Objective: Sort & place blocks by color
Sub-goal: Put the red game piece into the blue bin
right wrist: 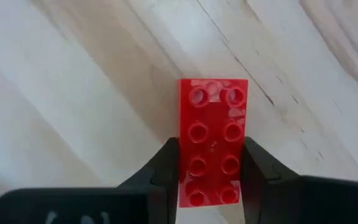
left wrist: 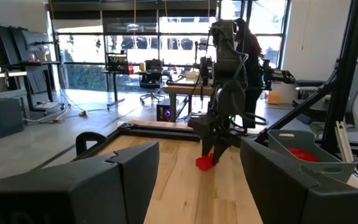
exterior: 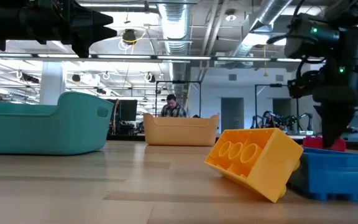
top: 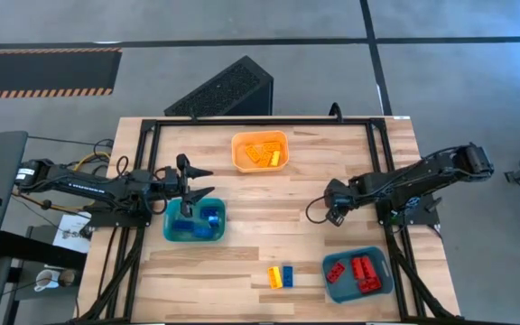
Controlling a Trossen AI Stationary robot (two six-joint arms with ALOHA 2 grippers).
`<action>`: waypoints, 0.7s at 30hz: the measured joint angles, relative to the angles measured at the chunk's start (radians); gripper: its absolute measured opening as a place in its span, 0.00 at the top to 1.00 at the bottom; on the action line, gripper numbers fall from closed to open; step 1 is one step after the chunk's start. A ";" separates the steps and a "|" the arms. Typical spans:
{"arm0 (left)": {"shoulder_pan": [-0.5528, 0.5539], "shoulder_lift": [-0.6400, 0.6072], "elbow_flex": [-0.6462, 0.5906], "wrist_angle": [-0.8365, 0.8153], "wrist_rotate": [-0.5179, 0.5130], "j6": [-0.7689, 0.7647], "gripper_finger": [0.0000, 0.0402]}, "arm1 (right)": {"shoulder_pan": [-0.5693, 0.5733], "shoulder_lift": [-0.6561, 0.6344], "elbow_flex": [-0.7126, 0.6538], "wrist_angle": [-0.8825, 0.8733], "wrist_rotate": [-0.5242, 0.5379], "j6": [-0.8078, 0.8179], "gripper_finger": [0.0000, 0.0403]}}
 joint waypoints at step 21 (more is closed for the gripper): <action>0.000 0.000 0.000 -0.001 0.000 -0.003 0.46 | 0.483 -0.222 0.238 0.017 -0.058 0.400 0.73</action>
